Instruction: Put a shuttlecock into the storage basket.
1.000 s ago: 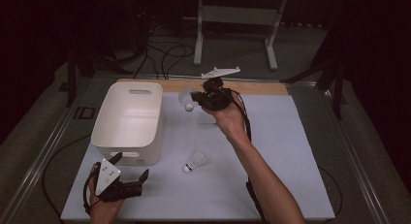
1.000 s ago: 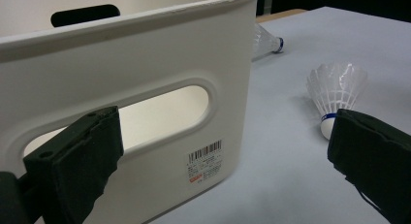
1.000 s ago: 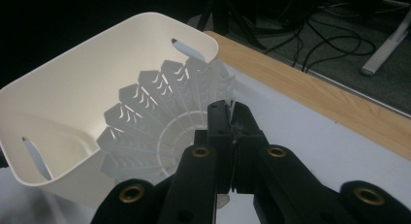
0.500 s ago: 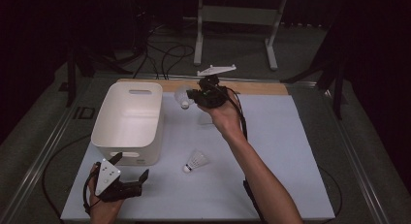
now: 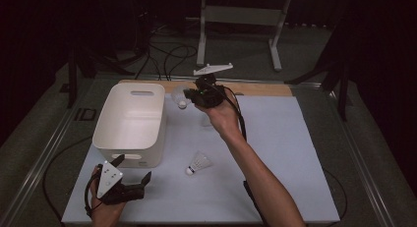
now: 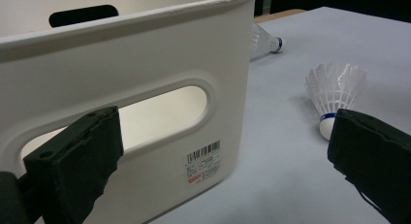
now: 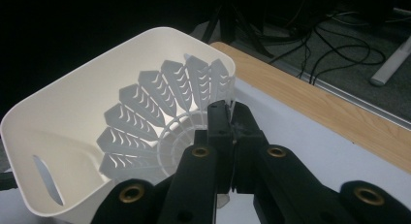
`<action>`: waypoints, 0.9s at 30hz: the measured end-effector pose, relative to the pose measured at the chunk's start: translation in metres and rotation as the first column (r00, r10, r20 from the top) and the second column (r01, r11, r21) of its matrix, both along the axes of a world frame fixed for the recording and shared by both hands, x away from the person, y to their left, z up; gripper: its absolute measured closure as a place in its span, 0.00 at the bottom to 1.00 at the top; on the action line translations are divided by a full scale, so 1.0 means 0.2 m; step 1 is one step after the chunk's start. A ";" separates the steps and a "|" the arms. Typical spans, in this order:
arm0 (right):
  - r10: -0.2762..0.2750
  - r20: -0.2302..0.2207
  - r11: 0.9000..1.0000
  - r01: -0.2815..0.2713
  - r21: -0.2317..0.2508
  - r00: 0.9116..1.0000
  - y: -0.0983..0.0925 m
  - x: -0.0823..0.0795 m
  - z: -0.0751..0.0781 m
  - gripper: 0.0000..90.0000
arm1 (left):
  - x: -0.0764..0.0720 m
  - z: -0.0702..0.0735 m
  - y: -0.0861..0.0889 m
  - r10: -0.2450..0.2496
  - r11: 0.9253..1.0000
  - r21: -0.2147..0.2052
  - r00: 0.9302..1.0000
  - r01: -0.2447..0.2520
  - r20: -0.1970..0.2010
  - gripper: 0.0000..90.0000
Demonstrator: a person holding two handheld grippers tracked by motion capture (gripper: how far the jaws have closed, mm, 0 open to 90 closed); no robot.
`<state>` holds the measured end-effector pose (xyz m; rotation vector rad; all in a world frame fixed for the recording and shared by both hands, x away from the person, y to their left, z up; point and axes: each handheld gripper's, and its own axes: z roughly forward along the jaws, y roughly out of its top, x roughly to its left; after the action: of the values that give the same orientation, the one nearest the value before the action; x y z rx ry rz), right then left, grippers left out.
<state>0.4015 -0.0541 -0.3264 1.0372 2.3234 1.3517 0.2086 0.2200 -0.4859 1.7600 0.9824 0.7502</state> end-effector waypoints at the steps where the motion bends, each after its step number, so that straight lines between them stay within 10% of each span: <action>1: 0.005 0.003 1.000 -0.005 0.001 1.000 0.01 0.00 0.00 0.99 | 0.00 0.00 0.00 0.000 1.000 -0.001 1.000 0.000 0.000 0.00; 27: 0.056 0.030 0.998 -0.056 0.012 0.998 0.16 -0.01 0.04 0.99 | 0.00 0.00 0.00 -0.005 1.000 0.002 1.000 0.005 -0.002 0.00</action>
<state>0.3997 -0.0217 -0.3180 0.9555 2.3413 1.3943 0.2092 0.2197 -0.4860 1.7651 0.9780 0.7465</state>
